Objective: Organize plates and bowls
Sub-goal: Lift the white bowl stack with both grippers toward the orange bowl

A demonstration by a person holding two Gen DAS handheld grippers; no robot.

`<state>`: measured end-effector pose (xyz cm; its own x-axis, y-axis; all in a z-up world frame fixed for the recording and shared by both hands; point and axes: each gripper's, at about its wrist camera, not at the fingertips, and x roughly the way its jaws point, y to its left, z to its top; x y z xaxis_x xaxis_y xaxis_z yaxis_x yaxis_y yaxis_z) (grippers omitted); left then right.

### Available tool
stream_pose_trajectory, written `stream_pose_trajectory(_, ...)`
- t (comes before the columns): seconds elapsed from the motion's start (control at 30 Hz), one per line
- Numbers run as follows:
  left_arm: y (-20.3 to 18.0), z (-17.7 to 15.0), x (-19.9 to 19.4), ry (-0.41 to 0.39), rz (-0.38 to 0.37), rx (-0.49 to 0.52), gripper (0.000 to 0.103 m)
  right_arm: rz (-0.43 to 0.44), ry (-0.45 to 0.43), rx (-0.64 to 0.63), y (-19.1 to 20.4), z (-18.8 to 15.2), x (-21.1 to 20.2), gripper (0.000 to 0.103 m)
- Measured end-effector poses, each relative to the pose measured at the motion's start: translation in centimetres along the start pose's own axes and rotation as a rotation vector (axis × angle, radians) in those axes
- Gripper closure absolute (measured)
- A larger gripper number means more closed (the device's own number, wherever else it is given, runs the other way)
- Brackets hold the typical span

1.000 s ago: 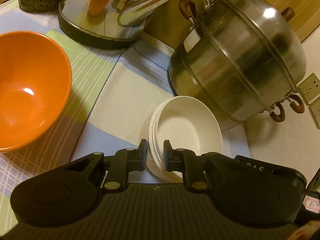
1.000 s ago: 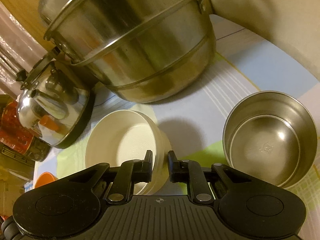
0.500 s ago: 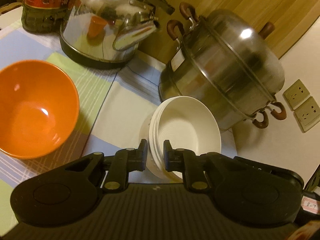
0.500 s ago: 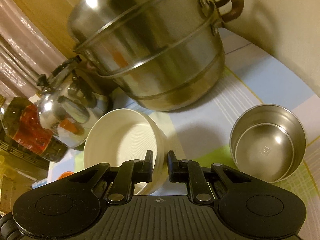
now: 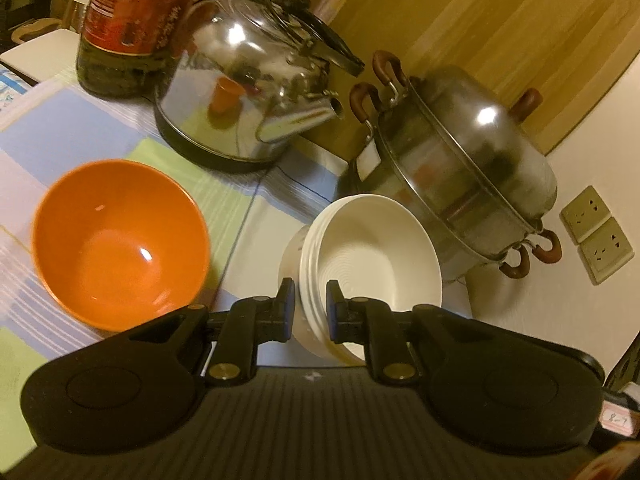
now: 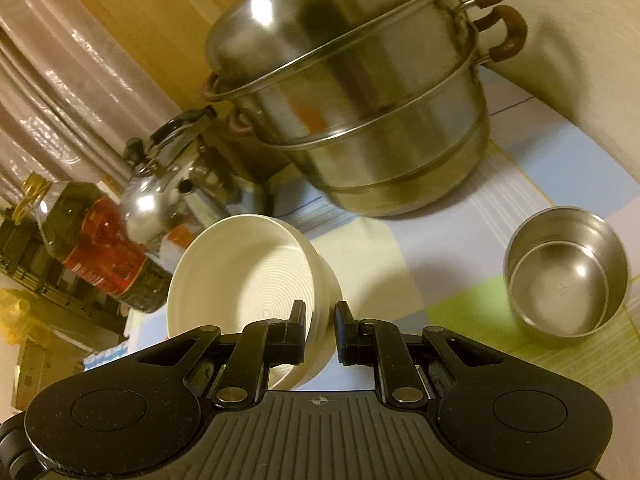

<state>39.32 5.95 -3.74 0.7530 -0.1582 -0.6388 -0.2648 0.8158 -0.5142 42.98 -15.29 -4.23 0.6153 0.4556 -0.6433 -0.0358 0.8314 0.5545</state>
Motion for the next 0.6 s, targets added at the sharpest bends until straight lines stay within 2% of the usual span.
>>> stream_pose_trajectory(0.6,6.5,1.5,-4.7,-0.064,0.076,-0.071,0.089,0.097,0.052,-0.088,6.8,-3.4,2.0,0.088)
